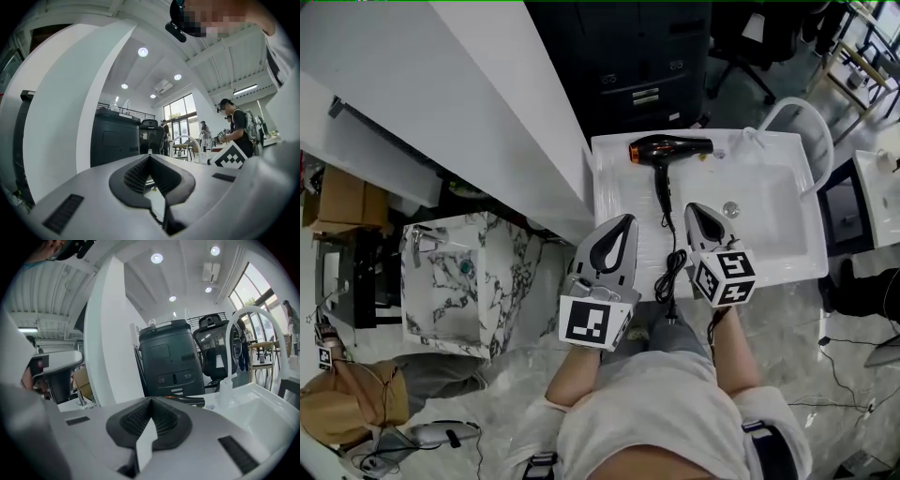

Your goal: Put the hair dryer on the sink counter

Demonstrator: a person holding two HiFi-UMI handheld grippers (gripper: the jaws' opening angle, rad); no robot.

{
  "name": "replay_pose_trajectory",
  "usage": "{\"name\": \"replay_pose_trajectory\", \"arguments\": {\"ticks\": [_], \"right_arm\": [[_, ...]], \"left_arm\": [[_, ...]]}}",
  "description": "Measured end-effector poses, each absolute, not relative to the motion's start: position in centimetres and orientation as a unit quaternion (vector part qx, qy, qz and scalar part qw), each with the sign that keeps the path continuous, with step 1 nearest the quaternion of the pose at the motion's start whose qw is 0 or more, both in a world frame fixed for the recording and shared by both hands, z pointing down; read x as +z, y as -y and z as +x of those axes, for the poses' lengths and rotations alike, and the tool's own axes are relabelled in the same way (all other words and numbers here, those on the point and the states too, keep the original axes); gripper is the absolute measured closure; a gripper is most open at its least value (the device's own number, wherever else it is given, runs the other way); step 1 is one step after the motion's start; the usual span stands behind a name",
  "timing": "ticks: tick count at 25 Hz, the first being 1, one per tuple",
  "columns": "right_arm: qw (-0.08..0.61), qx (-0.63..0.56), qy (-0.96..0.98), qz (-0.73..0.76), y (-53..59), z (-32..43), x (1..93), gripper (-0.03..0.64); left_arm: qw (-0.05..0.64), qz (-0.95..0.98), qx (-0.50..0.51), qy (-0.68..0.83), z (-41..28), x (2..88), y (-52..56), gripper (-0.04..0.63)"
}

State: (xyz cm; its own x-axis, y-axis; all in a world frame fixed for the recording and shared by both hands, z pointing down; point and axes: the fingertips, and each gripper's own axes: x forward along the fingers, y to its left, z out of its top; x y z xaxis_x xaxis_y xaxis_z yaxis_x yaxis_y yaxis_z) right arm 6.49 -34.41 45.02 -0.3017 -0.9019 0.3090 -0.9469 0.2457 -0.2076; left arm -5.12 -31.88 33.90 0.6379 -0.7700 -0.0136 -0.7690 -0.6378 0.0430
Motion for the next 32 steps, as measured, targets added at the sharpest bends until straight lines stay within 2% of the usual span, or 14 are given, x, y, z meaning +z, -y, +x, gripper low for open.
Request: {"name": "replay_pose_trajectory", "arguments": {"ticks": [16, 32], "right_arm": [[0.066, 0.084, 0.785, 0.61, 24.4, 7.1, 36.8, 0.607], [0.022, 0.035, 0.766, 0.641, 16.5, 8.8, 32.8, 0.607]], "left_arm": [[-0.006, 0.915, -0.03, 0.403, -5.6, 31.5, 25.2, 0.581], [-0.029, 0.907, -0.02, 0.42, -8.8, 31.2, 21.1, 0.581]]}}
